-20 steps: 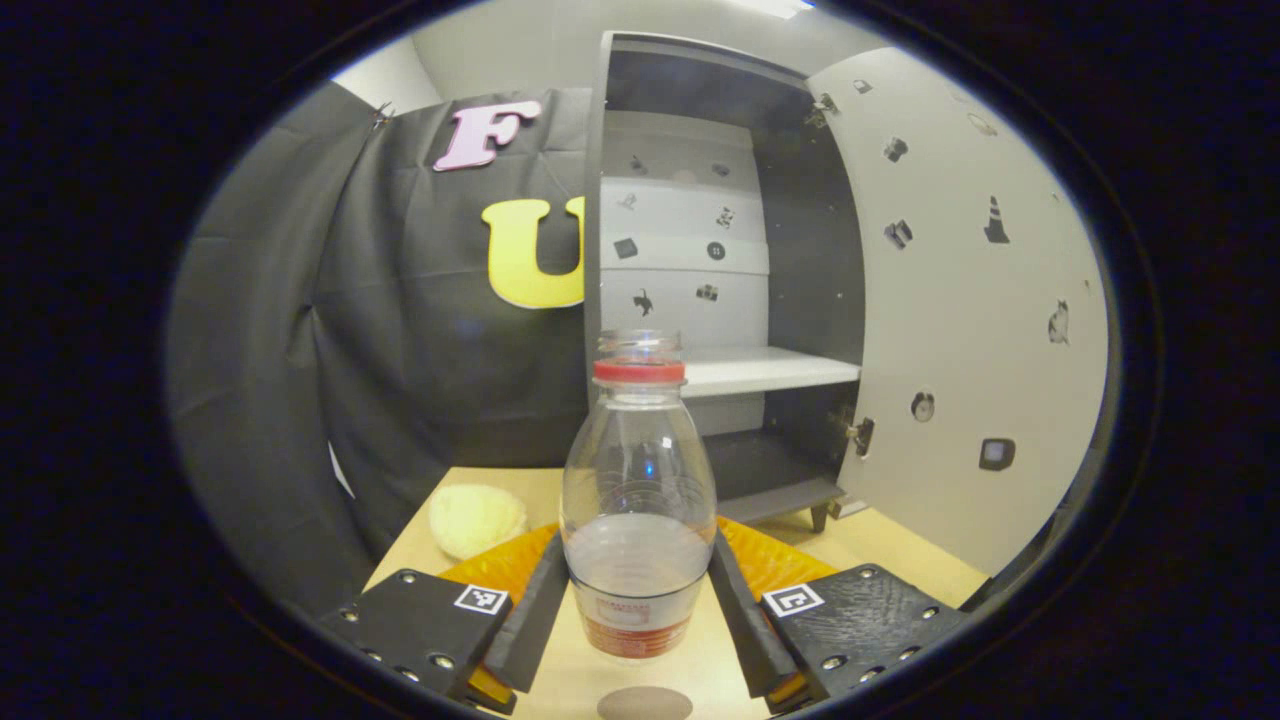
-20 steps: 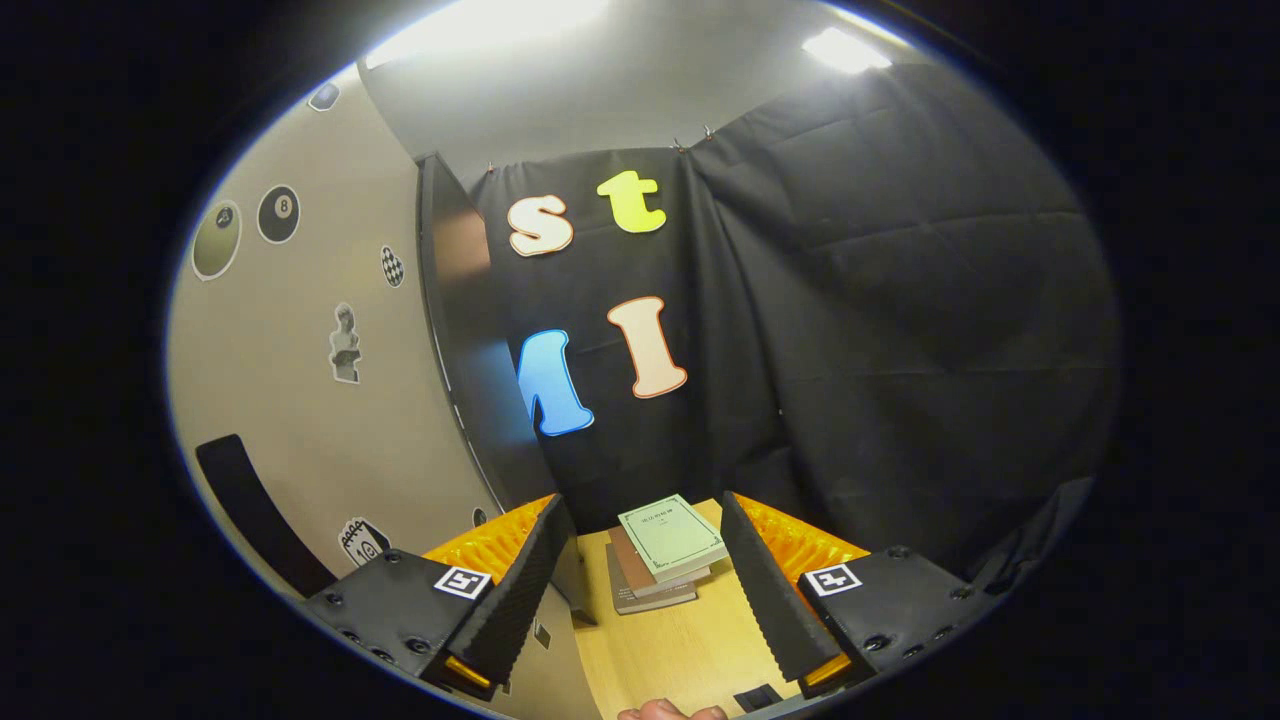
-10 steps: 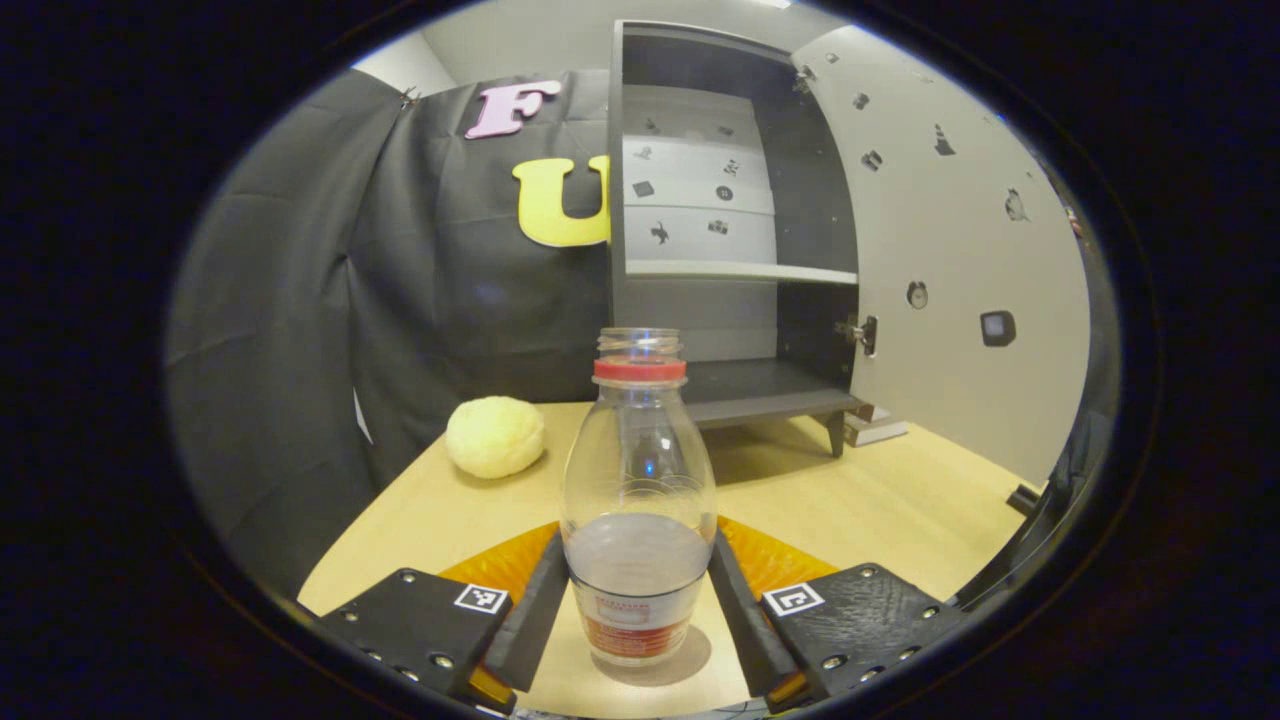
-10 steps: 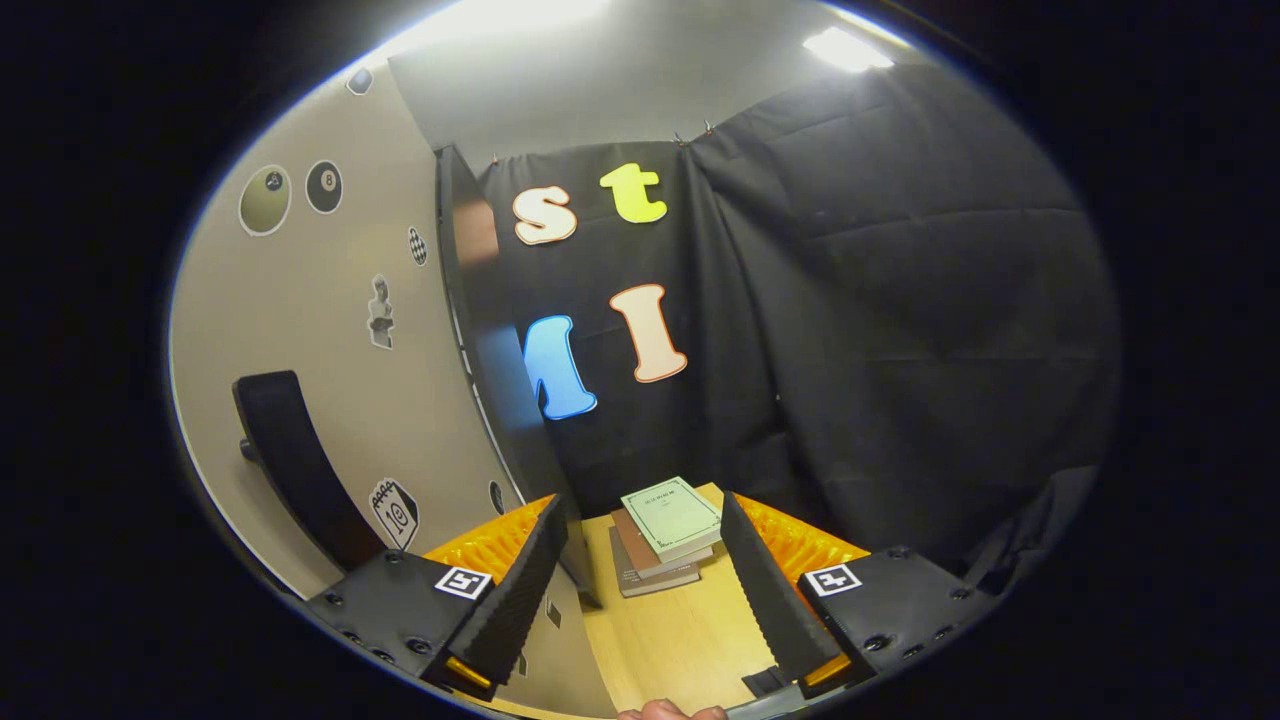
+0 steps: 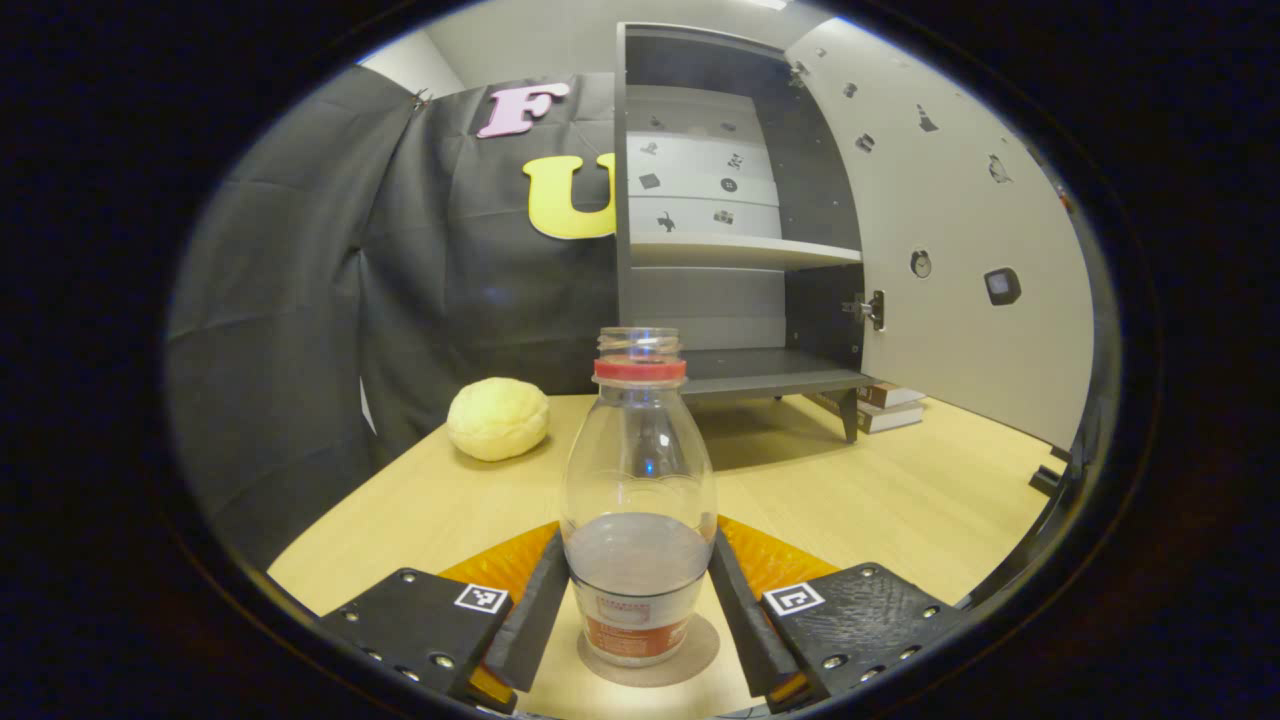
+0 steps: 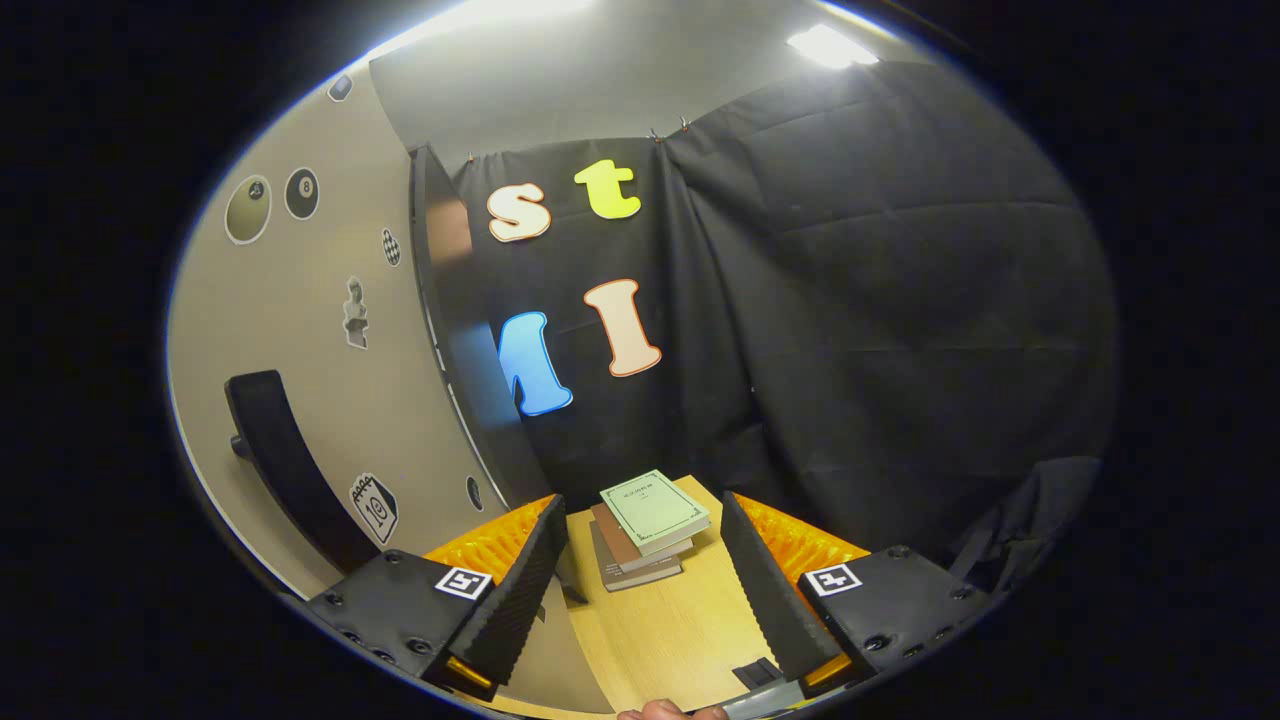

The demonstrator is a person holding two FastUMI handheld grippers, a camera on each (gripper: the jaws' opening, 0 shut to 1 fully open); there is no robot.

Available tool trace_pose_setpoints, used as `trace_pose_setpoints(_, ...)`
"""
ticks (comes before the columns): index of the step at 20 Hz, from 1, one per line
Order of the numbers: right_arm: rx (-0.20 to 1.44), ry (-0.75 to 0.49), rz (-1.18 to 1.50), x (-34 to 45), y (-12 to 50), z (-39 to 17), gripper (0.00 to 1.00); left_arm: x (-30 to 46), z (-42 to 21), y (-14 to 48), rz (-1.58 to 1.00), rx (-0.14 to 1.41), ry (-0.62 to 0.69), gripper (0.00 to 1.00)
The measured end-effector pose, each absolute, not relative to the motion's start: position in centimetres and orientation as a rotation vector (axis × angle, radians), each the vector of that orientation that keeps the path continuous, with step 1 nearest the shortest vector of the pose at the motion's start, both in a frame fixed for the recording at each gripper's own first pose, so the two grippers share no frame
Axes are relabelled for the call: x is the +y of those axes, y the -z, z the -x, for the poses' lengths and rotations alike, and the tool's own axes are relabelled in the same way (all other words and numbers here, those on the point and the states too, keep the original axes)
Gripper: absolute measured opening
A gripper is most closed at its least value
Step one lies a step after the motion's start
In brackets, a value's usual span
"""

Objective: Open the cabinet door with the right hand, grasp the bottle in the cabinet with the left hand and place it on the coaster, then close the cabinet door with the right hand.

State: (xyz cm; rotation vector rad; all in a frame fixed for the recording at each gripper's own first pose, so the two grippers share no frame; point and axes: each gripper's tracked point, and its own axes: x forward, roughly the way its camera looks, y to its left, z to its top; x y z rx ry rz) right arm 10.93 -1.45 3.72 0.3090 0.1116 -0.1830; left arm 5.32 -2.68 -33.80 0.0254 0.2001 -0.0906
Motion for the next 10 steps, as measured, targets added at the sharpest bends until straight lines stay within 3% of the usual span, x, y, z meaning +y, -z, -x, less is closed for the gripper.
trace_pose_setpoints(1,0.114,0.179,-0.300,-1.2,-3.7,-11.0,0.92,-2.5,-5.2,33.8,-0.025,0.190,0.084,0.75)
trace_pose_setpoints(2,0.116,0.176,-0.291,-1.0,-3.8,-11.1,0.98,-2.7,-5.1,33.8,-0.024,0.187,0.085,0.77)
trace_pose_setpoints(5,0.120,0.182,-0.257,-0.9,-3.5,-11.2,0.98,-2.6,-4.9,33.9,-0.026,0.196,0.086,0.78)
trace_pose_setpoints(6,0.122,0.185,-0.252,-0.9,-3.4,-11.1,0.92,-2.4,-4.9,34.1,-0.015,0.208,0.079,0.78)
trace_pose_setpoints(7,0.121,0.189,-0.251,-0.9,-3.3,-11.1,0.98,-2.0,-4.8,34.2,-0.003,0.220,0.064,0.76)
trace_pose_setpoints(9,0.126,0.194,-0.252,-0.9,-2.7,-11.0,0.98,-2.0,-4.5,34.1,0.019,0.229,0.061,0.87)
trace_pose_setpoints(10,0.132,0.197,-0.253,-0.9,-2.3,-10.9,0.98,-2.1,-4.2,34.2,0.023,0.236,0.065,0.87)
